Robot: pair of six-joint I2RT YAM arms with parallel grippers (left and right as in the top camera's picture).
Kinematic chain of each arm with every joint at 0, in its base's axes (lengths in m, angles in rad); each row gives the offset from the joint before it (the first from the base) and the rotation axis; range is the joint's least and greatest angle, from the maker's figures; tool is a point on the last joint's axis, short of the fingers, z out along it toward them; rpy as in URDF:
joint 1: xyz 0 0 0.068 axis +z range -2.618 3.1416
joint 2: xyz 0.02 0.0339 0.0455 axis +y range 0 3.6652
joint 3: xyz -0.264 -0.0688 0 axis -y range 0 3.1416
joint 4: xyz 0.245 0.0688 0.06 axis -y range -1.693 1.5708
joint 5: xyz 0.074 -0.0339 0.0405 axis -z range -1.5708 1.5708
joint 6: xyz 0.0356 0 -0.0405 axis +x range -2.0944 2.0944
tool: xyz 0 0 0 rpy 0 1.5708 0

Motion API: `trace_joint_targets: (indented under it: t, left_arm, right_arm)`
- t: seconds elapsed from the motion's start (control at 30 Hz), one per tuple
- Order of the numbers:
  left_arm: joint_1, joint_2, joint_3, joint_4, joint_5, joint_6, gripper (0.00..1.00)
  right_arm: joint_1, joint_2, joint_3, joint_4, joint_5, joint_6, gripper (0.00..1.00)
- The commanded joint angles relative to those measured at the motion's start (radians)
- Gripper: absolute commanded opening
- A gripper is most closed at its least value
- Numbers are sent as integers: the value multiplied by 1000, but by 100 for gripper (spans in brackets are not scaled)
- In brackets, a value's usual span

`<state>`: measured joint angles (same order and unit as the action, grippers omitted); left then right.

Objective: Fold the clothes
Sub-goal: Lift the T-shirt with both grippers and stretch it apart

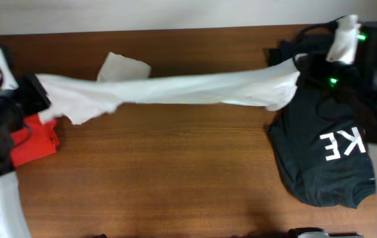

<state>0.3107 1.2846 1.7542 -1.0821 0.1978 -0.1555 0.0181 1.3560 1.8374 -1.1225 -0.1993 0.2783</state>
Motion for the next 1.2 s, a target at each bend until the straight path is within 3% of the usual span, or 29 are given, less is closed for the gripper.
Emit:
trace_joint_targets:
  t: [0.0, 0.17, 0.3, 0.57, 0.87, 1.07, 1.17]
  left_arm:
    - [0, -7, 211, 6, -37, 23, 1]
    - [0, -8, 356, -11, -35, 22, 1]
    - [0, 7, 367, -34, 2, 22, 1]
    - [-29, 177, 367, 9, 1, 23, 1]
    - [-64, 454, 367, 363, 11, 22, 1]
    - [-66, 481, 378, 609, 16, 14, 1]
    - [-66, 478, 443, 667, 16, 11, 0]
  right_arm:
    - [1, -82, 102, 2, 24, -40, 4]
    - [1, -127, 187, 3, 28, -39, 4]
    - [1, -118, 216, 9, 29, -66, 4]
    - [1, 81, 216, 76, 27, -65, 4]
    - [4, 389, 216, 432, -62, -37, 4]
    - [3, 399, 227, 636, -62, -8, 4]
    - [3, 389, 294, 650, -50, -9, 4]
